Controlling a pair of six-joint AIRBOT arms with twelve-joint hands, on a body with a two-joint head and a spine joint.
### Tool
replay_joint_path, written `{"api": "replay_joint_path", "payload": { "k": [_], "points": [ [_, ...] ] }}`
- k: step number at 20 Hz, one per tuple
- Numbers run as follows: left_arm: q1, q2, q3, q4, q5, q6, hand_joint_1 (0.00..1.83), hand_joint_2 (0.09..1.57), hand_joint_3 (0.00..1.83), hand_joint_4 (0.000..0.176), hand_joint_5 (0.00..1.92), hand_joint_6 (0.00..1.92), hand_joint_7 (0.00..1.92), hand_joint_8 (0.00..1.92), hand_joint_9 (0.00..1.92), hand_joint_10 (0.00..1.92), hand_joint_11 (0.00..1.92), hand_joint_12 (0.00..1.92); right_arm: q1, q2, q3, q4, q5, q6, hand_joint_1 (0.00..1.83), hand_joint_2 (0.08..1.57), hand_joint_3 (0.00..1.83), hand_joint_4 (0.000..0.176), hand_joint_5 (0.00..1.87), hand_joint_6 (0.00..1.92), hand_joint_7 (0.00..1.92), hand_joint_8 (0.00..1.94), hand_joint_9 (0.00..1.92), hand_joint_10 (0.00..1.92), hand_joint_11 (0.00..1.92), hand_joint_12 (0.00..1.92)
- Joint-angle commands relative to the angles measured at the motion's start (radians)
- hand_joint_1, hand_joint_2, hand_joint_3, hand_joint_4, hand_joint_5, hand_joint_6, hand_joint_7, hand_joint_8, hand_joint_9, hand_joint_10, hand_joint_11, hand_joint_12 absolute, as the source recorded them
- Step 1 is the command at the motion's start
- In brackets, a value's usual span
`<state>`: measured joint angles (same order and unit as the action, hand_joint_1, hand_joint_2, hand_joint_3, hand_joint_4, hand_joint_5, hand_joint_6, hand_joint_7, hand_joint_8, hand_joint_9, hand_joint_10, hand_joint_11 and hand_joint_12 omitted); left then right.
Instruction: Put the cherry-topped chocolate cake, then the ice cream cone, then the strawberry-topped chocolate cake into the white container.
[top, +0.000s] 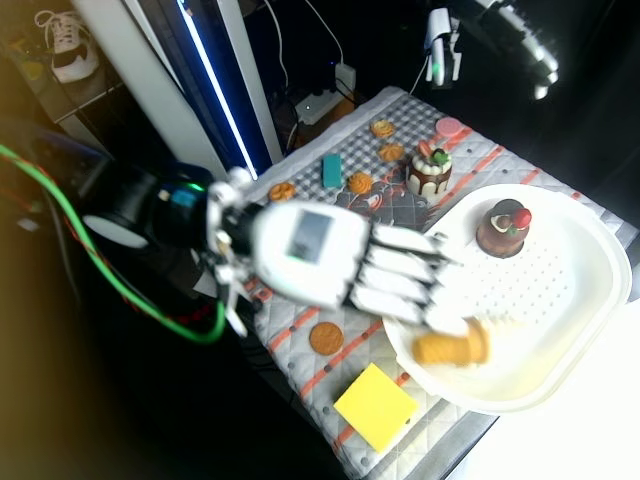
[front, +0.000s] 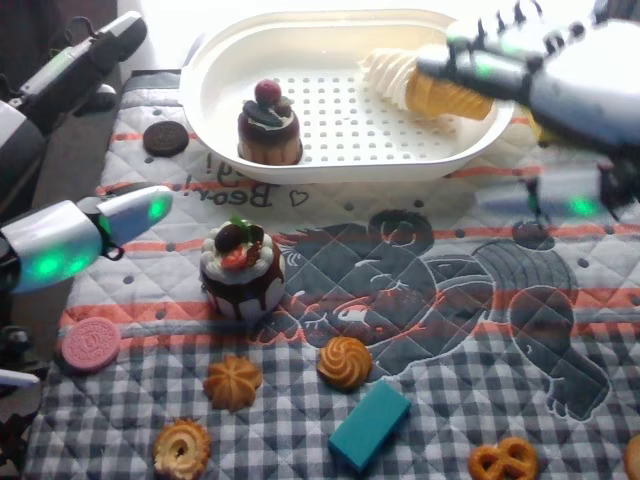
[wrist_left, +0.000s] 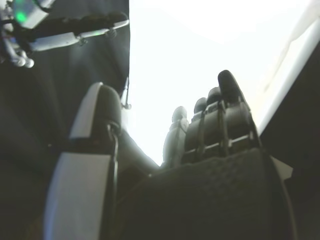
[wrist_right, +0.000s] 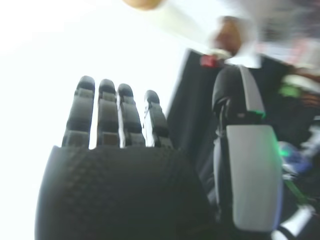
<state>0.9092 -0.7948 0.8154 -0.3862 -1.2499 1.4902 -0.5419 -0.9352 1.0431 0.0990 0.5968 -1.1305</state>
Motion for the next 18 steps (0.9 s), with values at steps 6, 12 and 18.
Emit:
{"api": "replay_joint_path", "payload": {
  "k": [6,12,18],
  "points": [
    [0.014,0.028,-0.007,0.033,-0.051,-0.006,0.79,1.11,0.00,0.091,0.04,0.00,0.02,0.00,0.02,0.01,0.00,0.52,-0.169,0.115,-0.105,-0.027,0.346,0.089,0.66,1.14,0.00,0.021,0.00,0.00,0.00,0.00,0.02,0.00,0.00,0.10],
    [-0.022,-0.006,0.021,0.094,0.135,-0.017,0.80,1.10,0.00,0.079,0.00,0.00,0.00,0.00,0.00,0.00,0.00,0.00,-0.285,0.193,-0.173,-0.029,0.463,0.100,0.67,1.15,0.01,0.008,0.00,0.00,0.00,0.00,0.04,0.01,0.06,0.03],
    [-0.092,-0.071,0.085,0.147,0.359,-0.018,0.83,1.08,0.01,0.036,0.00,0.00,0.00,0.00,0.05,0.02,0.00,0.88,-0.328,0.210,-0.192,-0.029,0.526,0.116,0.67,1.17,0.00,0.000,0.00,0.00,0.00,0.00,0.07,0.00,0.00,0.47]
  ]
}}
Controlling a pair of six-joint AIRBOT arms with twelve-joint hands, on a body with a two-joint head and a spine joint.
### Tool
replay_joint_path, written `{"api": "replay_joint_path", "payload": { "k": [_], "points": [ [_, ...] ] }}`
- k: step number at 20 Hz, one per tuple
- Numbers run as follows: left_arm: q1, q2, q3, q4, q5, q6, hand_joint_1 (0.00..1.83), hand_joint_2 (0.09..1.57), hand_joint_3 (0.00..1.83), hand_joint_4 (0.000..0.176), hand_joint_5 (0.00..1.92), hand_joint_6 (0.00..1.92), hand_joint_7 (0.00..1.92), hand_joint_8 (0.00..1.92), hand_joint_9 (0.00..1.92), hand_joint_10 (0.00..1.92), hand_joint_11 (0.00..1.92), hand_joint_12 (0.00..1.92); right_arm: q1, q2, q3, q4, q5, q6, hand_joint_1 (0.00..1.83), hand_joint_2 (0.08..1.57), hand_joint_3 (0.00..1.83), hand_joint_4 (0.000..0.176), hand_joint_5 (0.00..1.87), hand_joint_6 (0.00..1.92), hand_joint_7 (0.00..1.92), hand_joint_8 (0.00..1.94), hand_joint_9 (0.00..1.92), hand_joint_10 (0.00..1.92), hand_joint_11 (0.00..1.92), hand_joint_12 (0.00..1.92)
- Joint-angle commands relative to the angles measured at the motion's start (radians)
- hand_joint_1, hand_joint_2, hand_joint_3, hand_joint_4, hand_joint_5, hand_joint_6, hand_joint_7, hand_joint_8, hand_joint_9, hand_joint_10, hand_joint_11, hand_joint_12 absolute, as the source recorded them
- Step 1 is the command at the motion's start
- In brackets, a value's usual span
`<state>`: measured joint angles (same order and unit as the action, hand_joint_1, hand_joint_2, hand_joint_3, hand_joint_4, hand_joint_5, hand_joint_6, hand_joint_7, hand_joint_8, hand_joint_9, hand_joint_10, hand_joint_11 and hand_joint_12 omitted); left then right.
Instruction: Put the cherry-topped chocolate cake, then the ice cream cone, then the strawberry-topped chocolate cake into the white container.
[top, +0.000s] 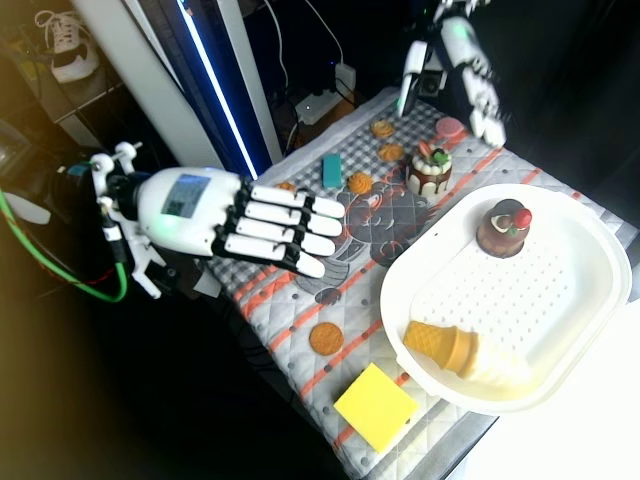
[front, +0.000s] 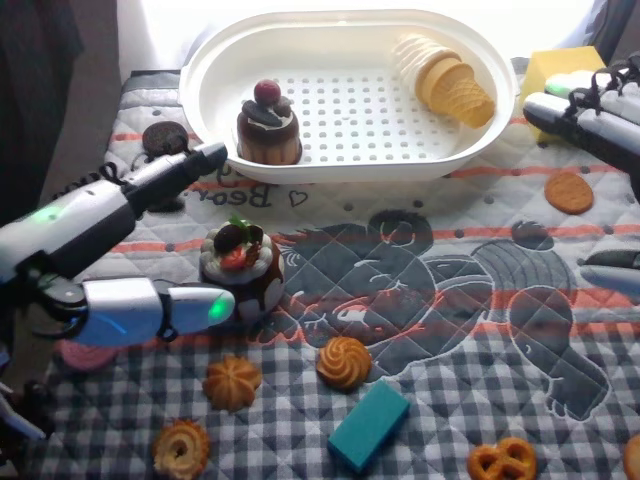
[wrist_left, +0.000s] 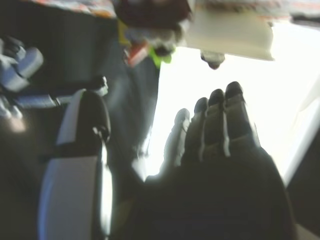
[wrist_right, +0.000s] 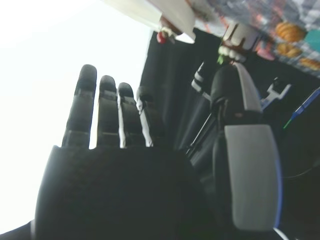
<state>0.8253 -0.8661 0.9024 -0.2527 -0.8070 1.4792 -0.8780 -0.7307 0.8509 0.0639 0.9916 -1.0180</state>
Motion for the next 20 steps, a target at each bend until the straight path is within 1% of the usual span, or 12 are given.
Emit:
{"api": "replay_joint_path", "payload": {
  "k": [1,2,3,4,5,7,8,9,11,13,18,20],
  "points": [
    [-0.021,-0.015,0.012,0.019,-0.049,-0.007,0.88,1.08,0.00,0.047,0.00,0.00,0.00,0.00,0.04,0.01,0.00,0.82,0.001,0.007,-0.002,0.006,0.140,0.005,0.66,1.16,0.00,0.003,0.00,0.00,0.00,0.00,0.07,0.00,0.00,0.45],
    [-0.029,-0.027,0.024,0.019,-0.027,-0.007,0.92,1.09,0.00,0.070,0.00,0.00,0.00,0.00,0.01,0.01,0.00,0.68,-0.003,0.008,-0.003,0.006,0.145,0.009,0.66,1.15,0.00,0.008,0.00,0.00,0.00,0.00,0.08,0.00,0.00,0.45],
    [-0.036,-0.041,0.036,0.019,-0.007,-0.007,0.91,1.09,0.00,0.074,0.00,0.00,0.02,0.00,0.03,0.03,0.00,0.80,-0.007,0.009,-0.004,0.006,0.149,0.012,0.66,1.15,0.00,0.004,0.00,0.00,0.00,0.00,0.08,0.00,0.00,0.45],
    [-0.041,-0.054,0.047,0.019,0.011,-0.007,0.93,1.09,0.00,0.049,0.04,0.00,0.09,0.00,0.10,0.11,0.00,1.21,-0.010,0.009,-0.005,0.006,0.152,0.012,0.65,1.15,0.00,0.005,0.00,0.00,0.00,0.00,0.07,0.00,0.00,0.40],
    [-0.046,-0.063,0.054,0.019,0.023,-0.007,0.97,1.08,0.00,0.029,0.11,0.00,0.15,0.00,0.06,0.42,0.00,1.46,-0.012,0.009,-0.005,0.006,0.154,0.013,0.66,1.15,0.00,0.003,0.00,0.00,0.00,0.00,0.06,0.01,0.00,0.34],
    [-0.053,-0.076,0.065,0.019,0.042,-0.007,0.99,1.09,0.00,0.020,0.20,0.03,0.27,0.06,0.00,1.07,0.00,1.81,-0.014,0.009,-0.006,0.007,0.156,0.013,0.67,1.16,0.00,0.000,0.00,0.00,0.00,0.00,0.07,0.01,0.00,0.30],
    [-0.054,-0.086,0.071,0.017,0.044,-0.007,1.00,1.09,0.00,0.022,0.24,0.04,0.21,0.34,0.00,1.27,0.00,1.90,-0.016,0.008,-0.005,0.008,0.157,0.014,0.67,1.15,0.00,0.000,0.00,0.00,0.00,0.00,0.07,0.01,0.00,0.30],
    [-0.054,-0.086,0.071,0.017,0.044,-0.007,1.06,1.09,0.00,0.000,0.34,0.09,0.17,0.75,0.09,1.50,0.14,1.92,-0.016,0.008,-0.005,0.008,0.157,0.014,0.67,1.15,0.00,0.000,0.00,0.00,0.00,0.00,0.08,0.01,0.00,0.32],
    [-0.057,-0.097,0.080,0.012,0.052,-0.007,1.16,1.13,0.00,0.000,0.26,0.82,0.13,1.44,0.21,1.84,0.36,1.92,-0.018,0.007,-0.005,0.009,0.158,0.016,0.69,1.15,0.00,0.005,0.00,0.00,0.00,0.00,0.08,0.00,0.00,0.32],
    [-0.062,-0.110,0.089,0.010,0.063,-0.007,1.17,1.17,0.01,0.000,0.13,1.13,0.15,1.48,0.24,1.89,0.37,1.92,-0.022,0.007,-0.005,0.012,0.160,0.016,0.68,1.16,0.00,0.000,0.00,0.00,0.00,0.00,0.07,0.00,0.00,0.31],
    [-0.061,-0.073,0.058,0.003,-0.042,-0.007,1.18,1.16,0.00,0.000,0.18,1.01,0.23,1.14,0.26,1.61,0.29,1.92,-0.036,0.003,-0.005,0.026,0.164,0.019,0.70,1.18,0.00,0.000,0.00,0.00,0.00,0.00,0.04,0.00,0.00,0.32],
    [-0.061,-0.041,0.030,0.015,-0.111,-0.007,1.26,1.15,0.00,0.000,0.22,1.12,0.24,1.16,0.27,1.57,0.34,1.92,-0.044,0.002,-0.005,0.033,0.166,0.019,0.71,1.19,0.00,0.000,0.00,0.00,0.00,0.00,0.04,0.00,0.00,0.24]
  ]
}}
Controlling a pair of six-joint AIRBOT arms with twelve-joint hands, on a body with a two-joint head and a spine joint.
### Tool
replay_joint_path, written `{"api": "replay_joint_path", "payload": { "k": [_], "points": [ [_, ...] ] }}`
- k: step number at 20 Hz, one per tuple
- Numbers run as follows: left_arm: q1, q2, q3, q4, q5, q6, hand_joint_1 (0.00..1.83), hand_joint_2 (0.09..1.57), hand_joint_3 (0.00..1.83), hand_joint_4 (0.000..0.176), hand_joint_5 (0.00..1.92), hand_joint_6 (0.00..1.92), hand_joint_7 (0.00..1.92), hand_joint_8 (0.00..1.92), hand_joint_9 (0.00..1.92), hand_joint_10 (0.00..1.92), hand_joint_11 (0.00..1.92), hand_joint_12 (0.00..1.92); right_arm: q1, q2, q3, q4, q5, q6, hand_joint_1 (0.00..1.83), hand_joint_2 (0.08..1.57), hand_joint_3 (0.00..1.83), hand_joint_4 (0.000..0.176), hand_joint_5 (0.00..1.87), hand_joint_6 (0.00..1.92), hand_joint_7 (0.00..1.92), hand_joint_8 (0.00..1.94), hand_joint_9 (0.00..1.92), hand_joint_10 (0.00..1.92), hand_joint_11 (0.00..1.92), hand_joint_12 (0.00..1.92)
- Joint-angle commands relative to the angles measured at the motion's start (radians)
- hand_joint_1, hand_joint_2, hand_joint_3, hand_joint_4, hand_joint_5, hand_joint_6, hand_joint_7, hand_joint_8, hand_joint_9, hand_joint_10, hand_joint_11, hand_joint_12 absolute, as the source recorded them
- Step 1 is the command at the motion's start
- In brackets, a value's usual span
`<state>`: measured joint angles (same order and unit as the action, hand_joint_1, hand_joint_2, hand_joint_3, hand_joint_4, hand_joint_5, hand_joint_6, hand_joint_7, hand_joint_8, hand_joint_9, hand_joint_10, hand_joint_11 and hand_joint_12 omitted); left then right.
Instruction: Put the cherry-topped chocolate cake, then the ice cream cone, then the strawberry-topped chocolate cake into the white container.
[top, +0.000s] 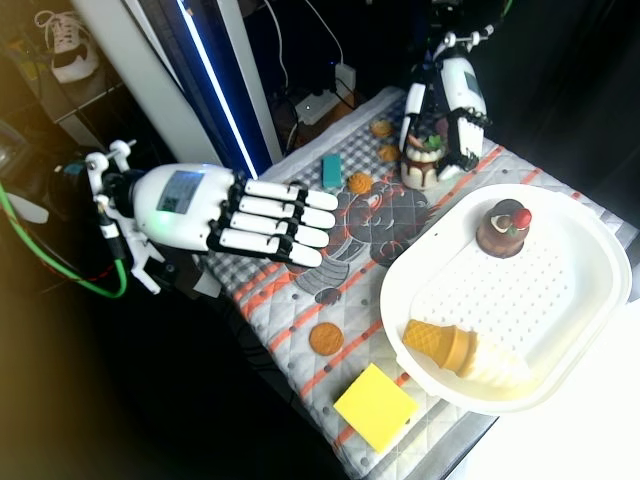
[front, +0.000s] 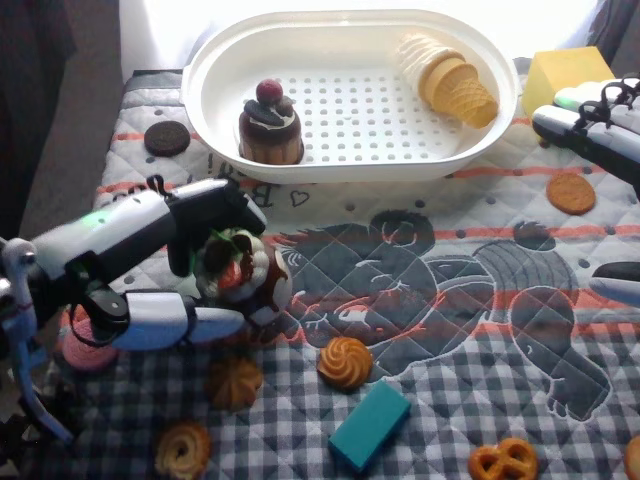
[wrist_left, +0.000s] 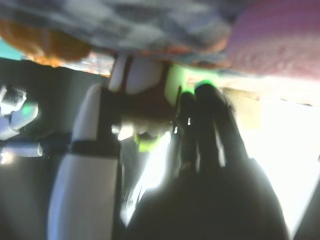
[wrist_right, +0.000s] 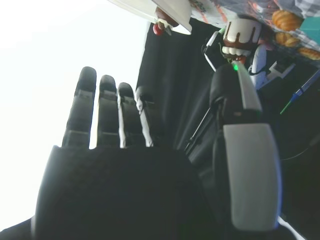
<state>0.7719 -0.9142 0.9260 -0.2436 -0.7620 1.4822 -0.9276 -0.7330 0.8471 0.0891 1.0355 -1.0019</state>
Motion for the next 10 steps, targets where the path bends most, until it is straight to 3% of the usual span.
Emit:
{"api": "replay_joint_path", "payload": {
  "k": [1,3,5,7,10],
  "points": [
    [-0.011,0.019,-0.004,0.012,-0.191,-0.010,1.21,1.15,0.00,0.000,0.21,1.14,0.23,1.13,0.19,1.49,0.17,1.92,0.003,0.003,-0.002,0.011,0.123,0.003,0.71,1.19,0.00,0.000,0.00,0.00,0.00,0.00,0.04,0.00,0.00,0.23],
    [-0.034,0.033,-0.014,0.030,-0.233,-0.010,1.17,1.16,0.00,0.000,0.16,1.12,0.21,1.06,0.19,1.40,0.18,1.90,0.001,0.002,-0.002,0.013,0.127,0.003,0.69,1.19,0.00,0.000,0.00,0.00,0.00,0.00,0.04,0.00,0.00,0.24],
    [-0.079,0.024,0.001,0.039,-0.241,-0.010,1.14,1.16,0.00,0.000,0.20,1.21,0.22,1.41,0.24,1.59,0.23,1.92,0.001,0.002,-0.003,0.013,0.130,0.003,0.70,1.18,0.00,0.000,0.00,0.00,0.00,0.00,0.04,0.00,0.00,0.24],
    [-0.136,-0.003,0.035,0.039,-0.217,-0.010,1.17,1.15,0.00,0.000,0.22,1.33,0.22,1.62,0.37,1.84,0.50,1.92,0.001,0.001,-0.003,0.013,0.134,0.003,0.66,1.18,0.00,0.000,0.00,0.00,0.00,0.00,0.04,0.00,0.00,0.38],
    [-0.222,-0.040,0.080,0.063,-0.140,-0.010,1.21,1.13,0.00,0.000,0.20,1.25,0.19,1.55,0.35,1.80,0.49,1.92,-0.001,0.000,-0.002,0.013,0.138,0.003,0.66,1.18,0.00,0.000,0.00,0.00,0.00,0.00,0.04,0.00,0.00,0.52]
  ]
}}
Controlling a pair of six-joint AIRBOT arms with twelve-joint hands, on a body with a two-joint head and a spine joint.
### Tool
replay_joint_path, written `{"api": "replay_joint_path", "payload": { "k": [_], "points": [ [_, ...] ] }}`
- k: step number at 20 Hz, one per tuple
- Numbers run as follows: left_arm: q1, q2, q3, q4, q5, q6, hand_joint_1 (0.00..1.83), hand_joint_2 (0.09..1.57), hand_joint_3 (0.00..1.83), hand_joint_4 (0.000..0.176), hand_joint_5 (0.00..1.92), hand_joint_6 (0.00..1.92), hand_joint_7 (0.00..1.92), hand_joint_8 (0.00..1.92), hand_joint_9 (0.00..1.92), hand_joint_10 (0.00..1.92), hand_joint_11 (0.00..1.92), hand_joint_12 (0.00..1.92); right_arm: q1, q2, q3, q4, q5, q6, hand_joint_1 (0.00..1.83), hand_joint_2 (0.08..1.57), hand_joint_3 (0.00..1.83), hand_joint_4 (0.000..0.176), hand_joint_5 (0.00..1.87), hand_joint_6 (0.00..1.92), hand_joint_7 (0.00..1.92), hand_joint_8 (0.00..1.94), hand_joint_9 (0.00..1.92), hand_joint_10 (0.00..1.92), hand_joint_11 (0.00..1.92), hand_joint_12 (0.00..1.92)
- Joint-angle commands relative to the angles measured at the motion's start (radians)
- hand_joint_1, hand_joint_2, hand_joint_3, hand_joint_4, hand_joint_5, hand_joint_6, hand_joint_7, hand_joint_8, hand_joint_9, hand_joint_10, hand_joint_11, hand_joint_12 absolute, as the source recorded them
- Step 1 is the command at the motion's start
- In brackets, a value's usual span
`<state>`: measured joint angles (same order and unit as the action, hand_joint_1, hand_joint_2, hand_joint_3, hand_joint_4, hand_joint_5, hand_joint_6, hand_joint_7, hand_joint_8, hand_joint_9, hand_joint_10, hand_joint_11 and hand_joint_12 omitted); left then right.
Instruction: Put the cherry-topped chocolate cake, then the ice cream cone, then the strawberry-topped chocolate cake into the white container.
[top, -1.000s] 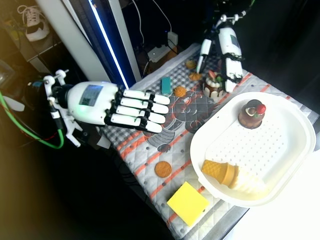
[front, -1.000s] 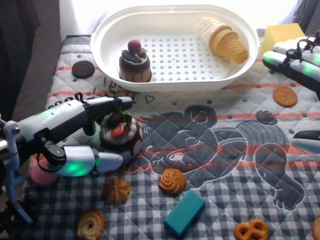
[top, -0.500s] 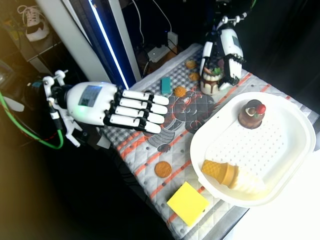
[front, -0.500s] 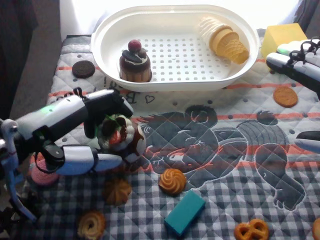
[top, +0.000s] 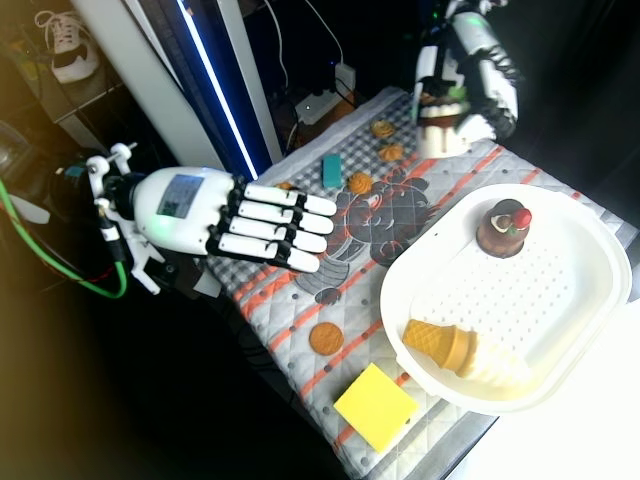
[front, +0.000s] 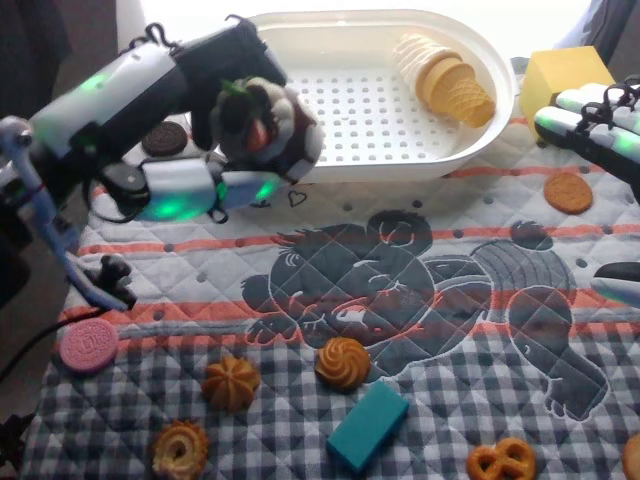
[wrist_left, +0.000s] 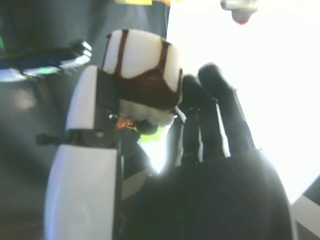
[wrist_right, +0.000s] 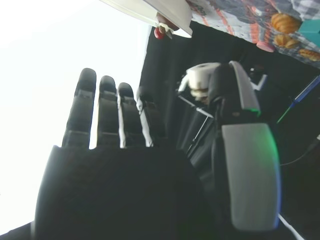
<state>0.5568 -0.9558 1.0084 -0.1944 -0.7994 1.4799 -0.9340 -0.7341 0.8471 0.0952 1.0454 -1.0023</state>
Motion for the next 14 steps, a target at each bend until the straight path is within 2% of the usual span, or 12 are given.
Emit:
{"api": "replay_joint_path", "payload": {
  "k": [1,3,4,5,6,8,9,10,11,12,13,14],
  "points": [
    [-0.027,-0.006,0.007,0.024,-0.085,-0.008,1.19,1.14,0.00,0.008,0.18,1.26,0.18,1.54,0.35,1.80,0.47,1.92,0.005,0.001,-0.003,0.007,0.129,0.004,0.66,1.18,0.00,0.000,0.00,0.00,0.00,0.00,0.04,0.00,0.00,0.52],
    [-0.097,-0.044,0.049,0.032,-0.020,-0.007,1.19,1.14,0.00,0.035,0.15,1.30,0.19,1.51,0.38,1.77,0.44,1.92,0.002,0.000,-0.003,0.007,0.134,0.004,0.68,1.18,0.00,0.000,0.00,0.00,0.00,0.00,0.03,0.00,0.00,0.51],
    [-0.129,-0.071,0.079,0.032,0.023,-0.008,1.25,1.16,0.00,0.000,0.16,1.28,0.14,1.50,0.35,1.74,0.30,1.92,0.000,-0.002,-0.003,0.007,0.136,0.005,0.67,1.18,0.00,0.000,0.00,0.00,0.00,0.00,0.04,0.00,0.00,0.53],
    [-0.150,-0.092,0.104,0.029,0.051,-0.008,1.27,1.17,0.01,0.000,0.17,1.25,0.10,1.47,0.31,1.72,0.23,1.92,-0.001,-0.003,-0.003,0.007,0.136,0.005,0.66,1.18,0.00,0.000,0.00,0.00,0.00,0.00,0.05,0.01,0.00,0.57],
    [-0.168,-0.112,0.127,0.026,0.079,-0.008,1.29,1.17,0.00,0.000,0.18,1.20,0.09,1.45,0.27,1.74,0.28,1.92,-0.001,-0.004,-0.003,0.007,0.136,0.005,0.65,1.18,0.00,0.000,0.00,0.00,0.00,0.00,0.05,0.01,0.00,0.57],
    [-0.202,-0.164,0.187,0.007,0.137,-0.007,1.26,1.19,0.01,0.000,0.14,1.17,0.04,1.44,0.14,1.71,0.05,1.92,-0.001,-0.007,-0.002,0.007,0.136,0.005,0.62,1.17,0.00,0.000,0.00,0.00,0.00,0.00,0.06,0.01,0.00,0.71],
    [-0.219,-0.193,0.221,-0.006,0.171,-0.007,1.22,1.19,0.01,0.000,0.14,1.18,0.07,1.38,0.18,1.63,0.01,1.92,-0.002,-0.007,-0.001,0.007,0.136,0.005,0.60,1.17,0.00,0.000,0.00,0.00,0.00,0.00,0.07,0.01,0.00,0.75],
    [-0.226,-0.207,0.238,-0.018,0.183,-0.007,1.22,1.18,0.00,0.009,0.16,1.14,0.12,1.32,0.23,1.55,0.00,1.92,-0.003,-0.007,-0.001,0.007,0.136,0.005,0.60,1.17,0.00,0.000,0.00,0.00,0.00,0.00,0.07,0.01,0.00,0.76],
    [-0.242,-0.248,0.285,-0.044,0.219,-0.007,1.21,1.19,0.00,0.008,0.18,1.06,0.14,1.30,0.25,1.57,0.13,1.92,-0.004,-0.011,0.000,0.007,0.136,0.006,0.58,1.17,0.00,0.000,0.00,0.00,0.00,0.00,0.06,0.00,0.00,0.76],
    [-0.250,-0.274,0.317,-0.057,0.249,-0.005,1.23,1.19,0.00,0.000,0.22,1.03,0.15,1.39,0.29,1.69,0.30,1.92,-0.005,-0.015,0.003,0.007,0.136,0.010,0.56,1.17,0.00,0.000,0.00,0.00,0.00,0.00,0.05,0.00,0.00,0.71],
    [-0.258,-0.304,0.351,-0.080,0.277,0.006,1.24,1.18,0.00,0.000,0.25,1.01,0.19,1.36,0.32,1.70,0.35,1.92,-0.006,-0.016,0.005,0.007,0.136,0.013,0.56,1.17,0.00,0.000,0.00,0.00,0.00,0.00,0.04,0.00,0.00,0.66],
    [-0.262,-0.324,0.372,-0.091,0.296,0.012,1.28,1.16,0.00,0.000,0.28,1.00,0.21,1.25,0.27,1.64,0.23,1.92,-0.008,-0.016,0.006,0.007,0.136,0.016,0.56,1.18,0.00,0.000,0.00,0.00,0.00,0.00,0.04,0.00,0.00,0.61]
  ]
}}
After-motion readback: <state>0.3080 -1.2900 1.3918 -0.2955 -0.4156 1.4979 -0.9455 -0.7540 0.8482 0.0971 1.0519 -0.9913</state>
